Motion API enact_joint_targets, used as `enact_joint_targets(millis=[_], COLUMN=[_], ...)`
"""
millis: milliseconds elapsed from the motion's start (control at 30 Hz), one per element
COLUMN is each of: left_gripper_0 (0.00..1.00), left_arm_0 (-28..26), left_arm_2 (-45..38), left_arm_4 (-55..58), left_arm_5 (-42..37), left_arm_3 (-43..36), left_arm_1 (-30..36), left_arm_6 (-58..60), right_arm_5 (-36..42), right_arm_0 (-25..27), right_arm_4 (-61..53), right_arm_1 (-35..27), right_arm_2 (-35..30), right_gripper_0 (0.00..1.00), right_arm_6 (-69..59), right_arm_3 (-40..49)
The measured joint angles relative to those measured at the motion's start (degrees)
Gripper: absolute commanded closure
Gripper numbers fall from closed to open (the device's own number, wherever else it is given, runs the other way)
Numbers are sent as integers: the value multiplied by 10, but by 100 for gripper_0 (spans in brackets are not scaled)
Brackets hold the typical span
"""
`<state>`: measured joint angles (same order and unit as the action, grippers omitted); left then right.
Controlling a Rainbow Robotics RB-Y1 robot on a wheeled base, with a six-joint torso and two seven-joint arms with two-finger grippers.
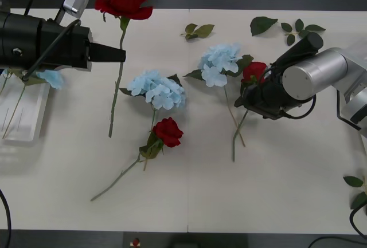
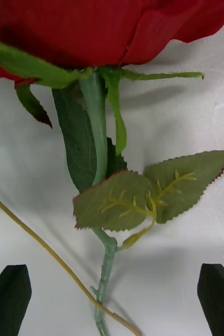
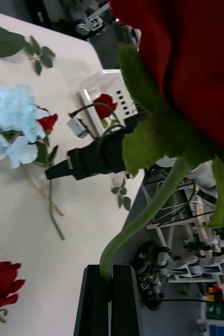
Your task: Put the red flowers into the right box and the blue flowers into the left box
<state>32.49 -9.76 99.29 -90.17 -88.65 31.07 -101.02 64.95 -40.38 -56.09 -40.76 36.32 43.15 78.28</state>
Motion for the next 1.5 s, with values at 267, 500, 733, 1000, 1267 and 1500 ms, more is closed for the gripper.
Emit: enact_joint_targets(millis=[267,500,733,1000,1267,1500], left_gripper_0=[100,100,100,100,100,100], left_arm_0=[0,0,0,0,0,0], left_arm_2=[75,145,184,186,186,186], left_arm_4=[86,112,132,151,151,151], left_arm_5=[77,149,187,189,189,189], left_arm_3=[-4,-40,-53,-55,-55,-56], left_arm_1=[0,0,0,0,0,0], left_arm_6=[1,15,17,17,17,17], right_arm_5=[-35,-52,-53,-61,-61,-61], right_arm_0=[0,-1,-1,-1,-1,-1], right_arm_4=[11,26,27,27,-25,-109], right_arm_1=[21,23,23,23,-8,-156], right_arm_2=[0,17,18,18,18,18], right_gripper_0=[11,44,72,90,92,92], right_arm_6=[4,7,9,43,53,231], right_arm_3=[-42,-56,-63,-65,-47,37])
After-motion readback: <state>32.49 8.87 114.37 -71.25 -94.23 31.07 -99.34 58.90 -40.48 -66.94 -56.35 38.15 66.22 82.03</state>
